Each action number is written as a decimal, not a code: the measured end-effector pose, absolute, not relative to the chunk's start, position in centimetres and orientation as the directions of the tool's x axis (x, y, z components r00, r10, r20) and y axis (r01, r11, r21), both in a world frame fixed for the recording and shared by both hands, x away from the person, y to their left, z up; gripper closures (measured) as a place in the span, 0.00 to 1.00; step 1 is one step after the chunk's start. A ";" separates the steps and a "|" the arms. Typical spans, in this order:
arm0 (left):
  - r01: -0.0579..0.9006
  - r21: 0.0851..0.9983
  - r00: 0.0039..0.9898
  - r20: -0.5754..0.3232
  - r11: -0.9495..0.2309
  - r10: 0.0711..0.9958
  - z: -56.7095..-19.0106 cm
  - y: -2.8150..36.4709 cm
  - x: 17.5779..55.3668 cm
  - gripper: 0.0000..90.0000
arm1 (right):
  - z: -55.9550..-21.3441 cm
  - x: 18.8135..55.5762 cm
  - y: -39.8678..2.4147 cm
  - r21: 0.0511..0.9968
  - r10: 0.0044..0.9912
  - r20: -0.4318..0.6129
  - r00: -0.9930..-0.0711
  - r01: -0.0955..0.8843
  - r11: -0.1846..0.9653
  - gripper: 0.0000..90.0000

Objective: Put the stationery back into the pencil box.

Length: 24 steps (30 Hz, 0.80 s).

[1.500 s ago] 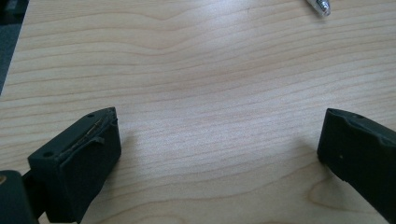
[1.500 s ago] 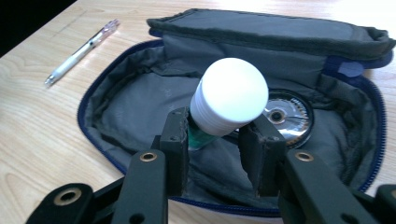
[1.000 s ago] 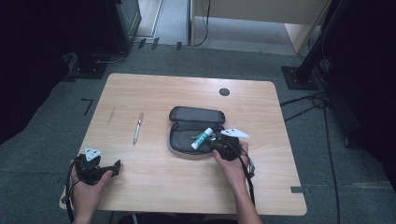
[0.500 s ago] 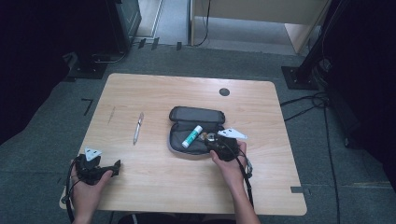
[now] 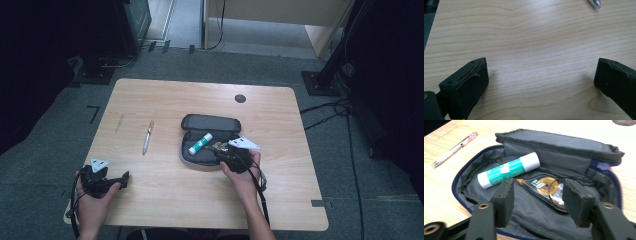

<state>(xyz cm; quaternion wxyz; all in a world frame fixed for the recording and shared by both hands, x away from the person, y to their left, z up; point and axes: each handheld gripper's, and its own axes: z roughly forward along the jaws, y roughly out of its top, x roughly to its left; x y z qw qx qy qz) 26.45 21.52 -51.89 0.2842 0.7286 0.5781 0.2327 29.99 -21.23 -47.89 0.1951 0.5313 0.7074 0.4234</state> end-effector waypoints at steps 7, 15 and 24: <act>0.710 0.684 0.223 0.011 -0.170 0.975 -51.9 21.5 26.5 0.00 | -47.1 29.4 -22.8 0.795 0.936 0.163 -0.313 0.604 0.063 0.18; 0.710 0.684 0.223 0.010 -0.170 0.975 -51.9 21.5 26.5 0.00 | -47.0 28.9 -25.1 0.764 0.939 0.183 -0.290 0.643 0.049 0.00; 0.710 0.684 0.222 0.011 -0.169 0.975 -51.9 21.5 26.4 0.00 | -47.6 27.7 -27.6 0.774 0.936 0.179 -0.304 0.631 0.057 0.00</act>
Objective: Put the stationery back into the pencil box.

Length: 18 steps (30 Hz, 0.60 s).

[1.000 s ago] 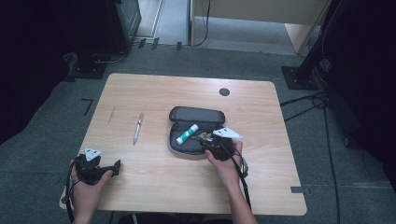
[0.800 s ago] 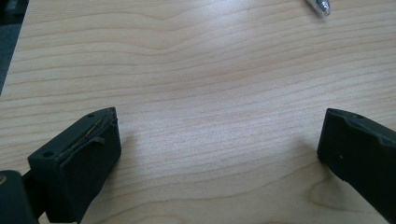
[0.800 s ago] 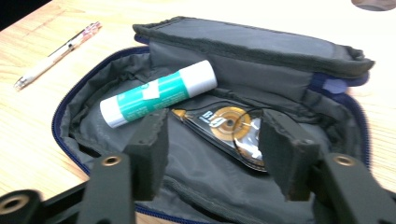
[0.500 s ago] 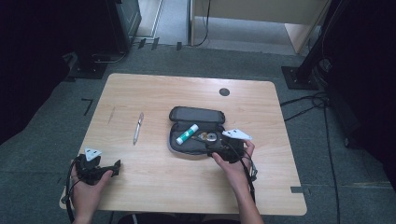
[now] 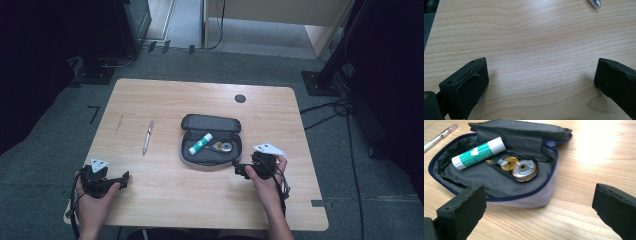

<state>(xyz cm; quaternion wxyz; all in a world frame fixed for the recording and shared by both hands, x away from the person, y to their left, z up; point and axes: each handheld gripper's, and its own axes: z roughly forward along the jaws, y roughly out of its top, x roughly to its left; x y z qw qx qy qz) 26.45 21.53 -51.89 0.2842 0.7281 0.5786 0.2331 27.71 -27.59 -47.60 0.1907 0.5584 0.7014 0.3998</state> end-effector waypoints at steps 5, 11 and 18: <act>0.711 0.684 0.215 0.010 -0.164 0.977 -51.9 21.5 26.5 0.00 | -47.8 27.3 -29.1 0.777 0.939 0.176 -0.297 0.627 0.053 0.00; 0.711 0.684 0.214 0.010 -0.162 0.977 -51.9 21.5 26.5 0.00 | -47.7 26.4 -31.1 0.781 0.944 0.177 -0.277 0.624 0.036 0.00; 0.711 0.684 0.214 0.010 -0.162 0.977 -51.9 21.5 26.5 0.00 | -47.8 25.6 -32.9 0.781 0.950 0.176 -0.257 0.624 0.025 0.00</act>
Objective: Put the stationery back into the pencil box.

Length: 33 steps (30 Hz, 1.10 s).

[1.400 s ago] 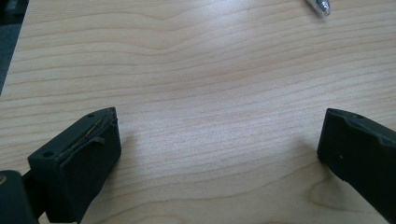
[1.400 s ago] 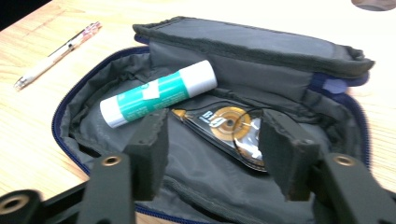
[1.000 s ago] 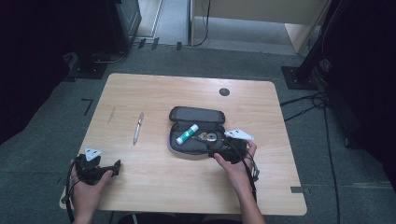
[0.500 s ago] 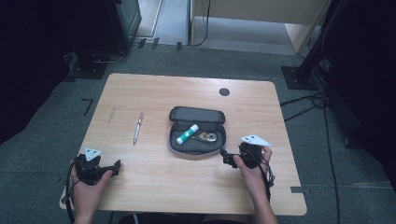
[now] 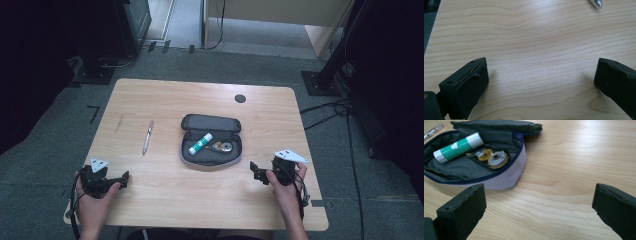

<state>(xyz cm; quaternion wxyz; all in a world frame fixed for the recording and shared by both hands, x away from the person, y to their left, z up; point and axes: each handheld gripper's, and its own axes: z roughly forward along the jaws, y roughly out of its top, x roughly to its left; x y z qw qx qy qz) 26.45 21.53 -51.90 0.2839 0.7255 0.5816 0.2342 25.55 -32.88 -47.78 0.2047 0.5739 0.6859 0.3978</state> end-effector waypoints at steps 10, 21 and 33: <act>0.710 0.684 0.220 0.011 -0.168 0.975 -51.9 21.5 26.5 0.00 | -48.0 24.1 -35.7 0.779 0.960 0.172 -0.222 0.627 0.005 0.00; 0.710 0.684 0.223 0.010 -0.169 0.975 -51.9 21.5 26.5 0.00 | -49.5 22.5 -38.1 0.758 0.970 0.151 -0.188 0.652 0.008 0.00; 0.710 0.684 0.222 0.009 -0.168 0.975 -51.9 21.5 26.5 0.00 | -52.1 20.3 -40.8 0.710 0.986 0.107 -0.129 0.704 0.015 0.00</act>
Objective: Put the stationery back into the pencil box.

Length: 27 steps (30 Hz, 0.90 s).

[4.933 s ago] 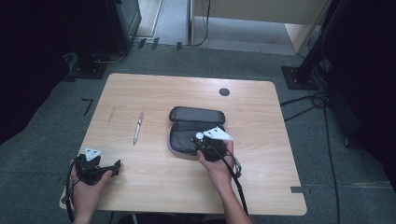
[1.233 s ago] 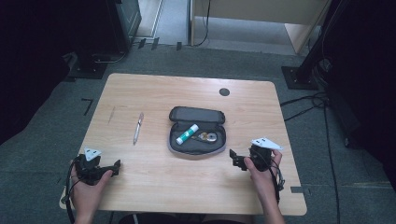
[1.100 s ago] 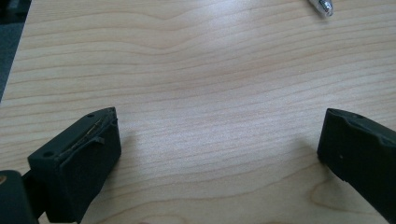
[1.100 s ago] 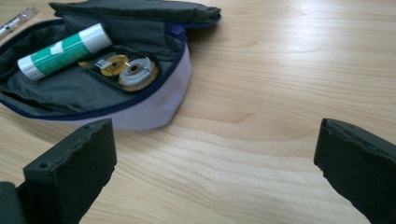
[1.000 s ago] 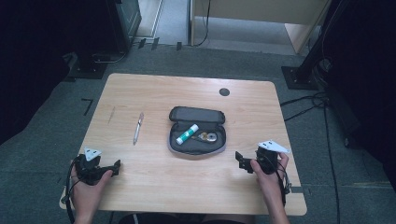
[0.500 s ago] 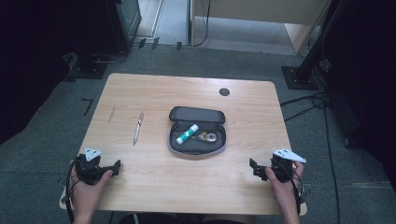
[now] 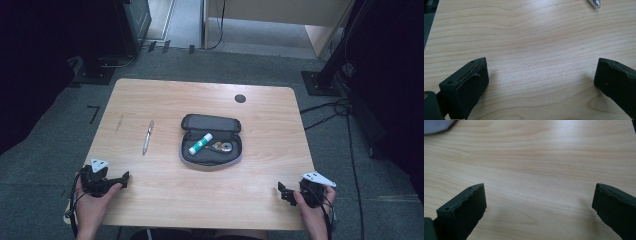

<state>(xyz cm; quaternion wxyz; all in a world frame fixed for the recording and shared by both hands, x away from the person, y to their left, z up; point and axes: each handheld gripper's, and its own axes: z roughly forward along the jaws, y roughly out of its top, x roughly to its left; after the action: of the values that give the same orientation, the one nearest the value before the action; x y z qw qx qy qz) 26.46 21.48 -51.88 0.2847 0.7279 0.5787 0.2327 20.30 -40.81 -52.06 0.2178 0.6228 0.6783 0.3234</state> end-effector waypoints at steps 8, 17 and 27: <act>0.713 0.684 0.205 0.006 -0.153 0.979 -51.9 21.6 26.5 0.00 | -52.4 20.2 -40.8 0.699 0.990 0.057 -0.131 0.713 0.054 0.00; 0.714 0.694 0.177 -0.047 -0.096 0.983 -51.3 21.8 26.6 0.00 | -52.7 20.1 -40.8 0.708 0.989 0.026 -0.146 0.701 0.085 0.00; 0.684 0.722 0.198 -0.042 -0.107 0.979 -50.1 20.6 27.2 0.00 | -52.7 20.1 -40.8 0.708 0.989 0.026 -0.147 0.701 0.085 0.00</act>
<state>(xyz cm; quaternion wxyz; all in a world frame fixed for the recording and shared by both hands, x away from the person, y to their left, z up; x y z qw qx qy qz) 27.22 20.56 -50.14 0.3161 0.7064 0.5886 0.2336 20.09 -40.77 -52.68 0.2414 0.6070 0.6959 0.2983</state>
